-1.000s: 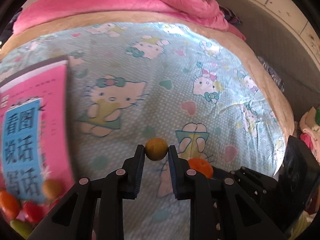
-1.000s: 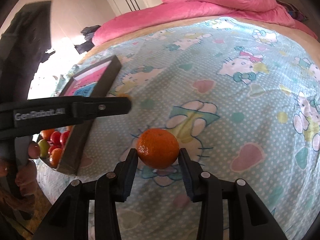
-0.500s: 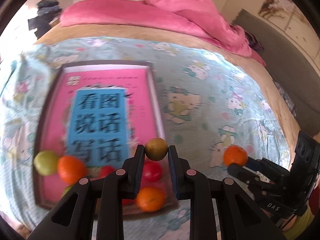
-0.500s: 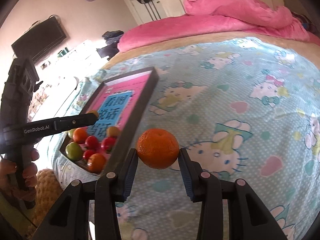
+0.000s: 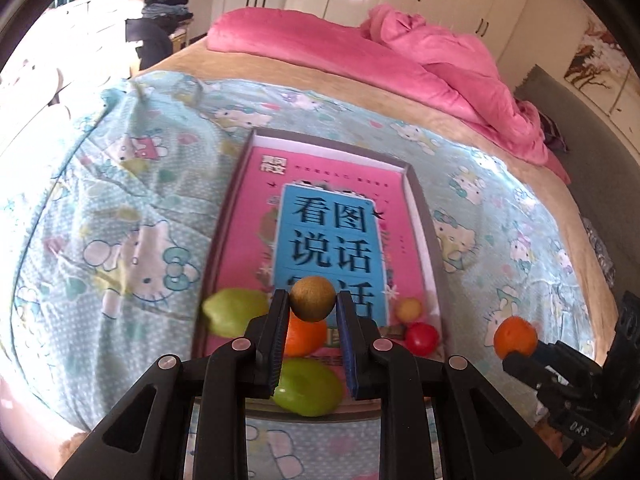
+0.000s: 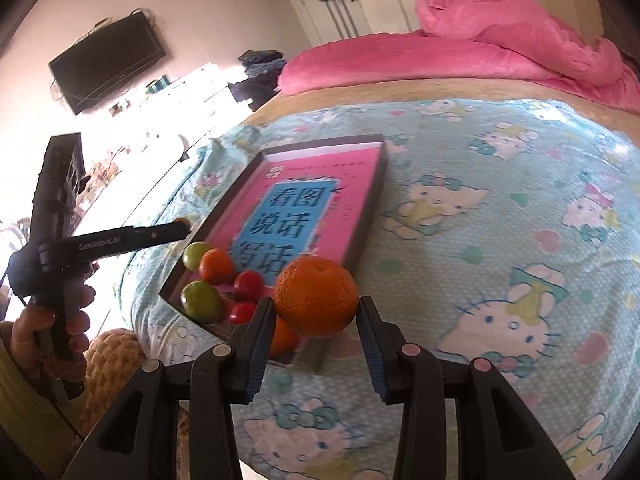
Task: Organize fruits
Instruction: 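Carry the orange with the right tool while the left tool carries the yellow fruit to the tray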
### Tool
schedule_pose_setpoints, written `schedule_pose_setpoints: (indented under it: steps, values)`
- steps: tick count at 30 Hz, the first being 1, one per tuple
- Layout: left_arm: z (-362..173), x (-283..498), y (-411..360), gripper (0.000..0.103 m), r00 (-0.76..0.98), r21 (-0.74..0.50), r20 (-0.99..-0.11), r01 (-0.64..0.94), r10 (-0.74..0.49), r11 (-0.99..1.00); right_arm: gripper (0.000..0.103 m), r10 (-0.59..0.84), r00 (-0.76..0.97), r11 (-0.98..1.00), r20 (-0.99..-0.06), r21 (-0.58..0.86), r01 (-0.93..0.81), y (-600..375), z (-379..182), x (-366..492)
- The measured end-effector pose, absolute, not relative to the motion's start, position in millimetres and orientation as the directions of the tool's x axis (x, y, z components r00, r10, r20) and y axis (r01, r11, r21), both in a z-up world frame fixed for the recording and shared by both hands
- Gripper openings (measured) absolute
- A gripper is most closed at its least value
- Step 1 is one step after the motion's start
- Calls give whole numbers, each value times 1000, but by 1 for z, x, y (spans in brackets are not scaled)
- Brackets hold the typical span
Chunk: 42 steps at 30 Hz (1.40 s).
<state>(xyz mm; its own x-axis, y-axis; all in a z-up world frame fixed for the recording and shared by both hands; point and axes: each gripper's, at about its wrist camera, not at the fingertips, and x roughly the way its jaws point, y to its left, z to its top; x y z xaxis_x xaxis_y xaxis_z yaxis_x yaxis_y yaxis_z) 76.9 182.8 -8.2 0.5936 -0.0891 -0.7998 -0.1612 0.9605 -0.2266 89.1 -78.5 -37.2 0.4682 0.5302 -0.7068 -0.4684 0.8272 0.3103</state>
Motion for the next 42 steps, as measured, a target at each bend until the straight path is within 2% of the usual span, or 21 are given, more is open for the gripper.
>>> schedule_pose_setpoints:
  steps: [16,42]
  values:
    - [-26,98,160,24,583,-226,-801,-86,-135,970,42,502,421,805,-755,230,-548,-5,-48,92]
    - [-47,124,142,24,532,-191,-835,-45,-138,981,42,437,404,818,-804,169,-549,18,-72,104]
